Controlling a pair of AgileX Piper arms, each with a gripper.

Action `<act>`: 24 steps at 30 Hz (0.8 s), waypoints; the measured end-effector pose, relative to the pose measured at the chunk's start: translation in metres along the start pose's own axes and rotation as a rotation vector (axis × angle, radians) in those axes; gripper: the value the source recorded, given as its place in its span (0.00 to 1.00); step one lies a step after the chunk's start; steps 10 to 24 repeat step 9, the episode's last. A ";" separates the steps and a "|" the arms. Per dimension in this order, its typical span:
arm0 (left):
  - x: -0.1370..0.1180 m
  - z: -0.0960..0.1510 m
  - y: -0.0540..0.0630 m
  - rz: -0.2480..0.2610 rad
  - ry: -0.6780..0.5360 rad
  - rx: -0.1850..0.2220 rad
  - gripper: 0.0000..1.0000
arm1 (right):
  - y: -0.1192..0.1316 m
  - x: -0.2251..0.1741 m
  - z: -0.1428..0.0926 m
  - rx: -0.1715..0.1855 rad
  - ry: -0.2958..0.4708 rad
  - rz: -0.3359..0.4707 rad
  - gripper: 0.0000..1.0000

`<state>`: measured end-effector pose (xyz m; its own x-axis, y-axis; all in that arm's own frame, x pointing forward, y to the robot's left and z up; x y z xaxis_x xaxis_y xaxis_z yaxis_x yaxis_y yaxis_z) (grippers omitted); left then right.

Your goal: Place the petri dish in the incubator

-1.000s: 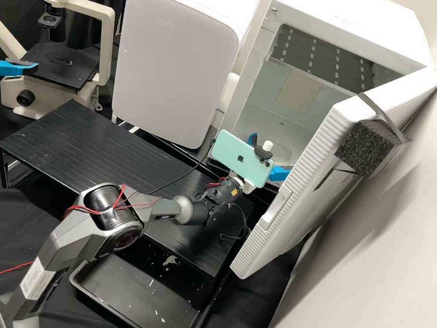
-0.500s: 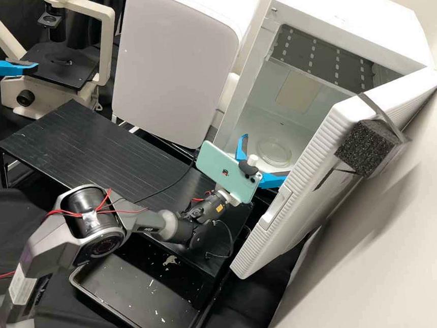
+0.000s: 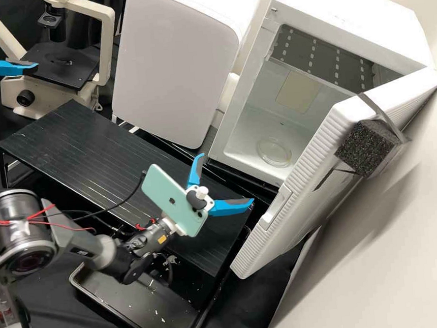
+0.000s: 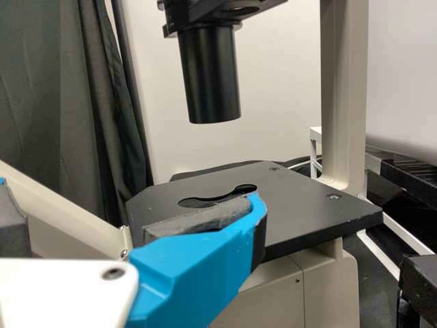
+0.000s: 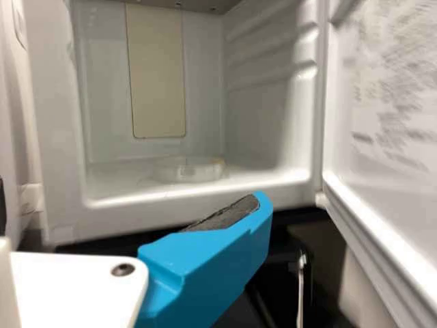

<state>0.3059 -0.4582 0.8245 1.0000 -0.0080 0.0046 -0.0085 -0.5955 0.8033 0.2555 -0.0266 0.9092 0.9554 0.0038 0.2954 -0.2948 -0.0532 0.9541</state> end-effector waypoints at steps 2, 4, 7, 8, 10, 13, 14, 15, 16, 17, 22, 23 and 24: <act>0.000 0.000 0.000 0.000 0.000 0.000 1.00 | -0.005 -0.017 -0.005 0.028 -0.019 0.013 1.00; 0.000 0.000 0.000 0.000 0.000 0.000 1.00 | -0.009 -0.030 -0.009 0.053 -0.033 0.022 1.00; 0.000 0.000 0.000 0.000 0.000 0.000 1.00 | -0.016 -0.047 -0.015 0.080 -0.039 0.015 1.00; 0.000 0.000 0.000 0.000 0.000 0.000 1.00 | -0.018 -0.053 -0.019 0.099 -0.032 0.010 1.00; 0.000 0.000 0.000 0.000 0.000 0.000 1.00 | -0.019 -0.058 -0.020 0.112 -0.029 0.005 1.00; 0.000 0.000 0.000 0.000 0.000 0.000 1.00 | -0.019 -0.058 -0.020 0.112 -0.029 0.005 1.00; 0.000 0.000 0.000 0.000 0.000 0.000 1.00 | -0.019 -0.058 -0.020 0.112 -0.029 0.005 1.00; 0.000 0.000 0.000 0.000 0.000 0.000 1.00 | -0.019 -0.058 -0.020 0.112 -0.029 0.005 1.00; 0.000 0.000 0.000 0.000 0.000 0.000 1.00 | -0.019 -0.058 -0.020 0.112 -0.029 0.005 1.00; 0.000 0.000 0.000 0.000 0.000 0.000 1.00 | -0.019 -0.058 -0.020 0.112 -0.029 0.005 1.00; 0.000 0.000 0.000 0.000 0.000 0.000 1.00 | -0.019 -0.058 -0.020 0.112 -0.029 0.005 1.00; 0.000 0.000 0.000 0.000 0.000 0.000 1.00 | -0.019 -0.058 -0.020 0.112 -0.029 0.005 1.00; 0.000 0.000 0.000 0.000 0.000 0.000 1.00 | -0.019 -0.058 -0.020 0.112 -0.029 0.005 1.00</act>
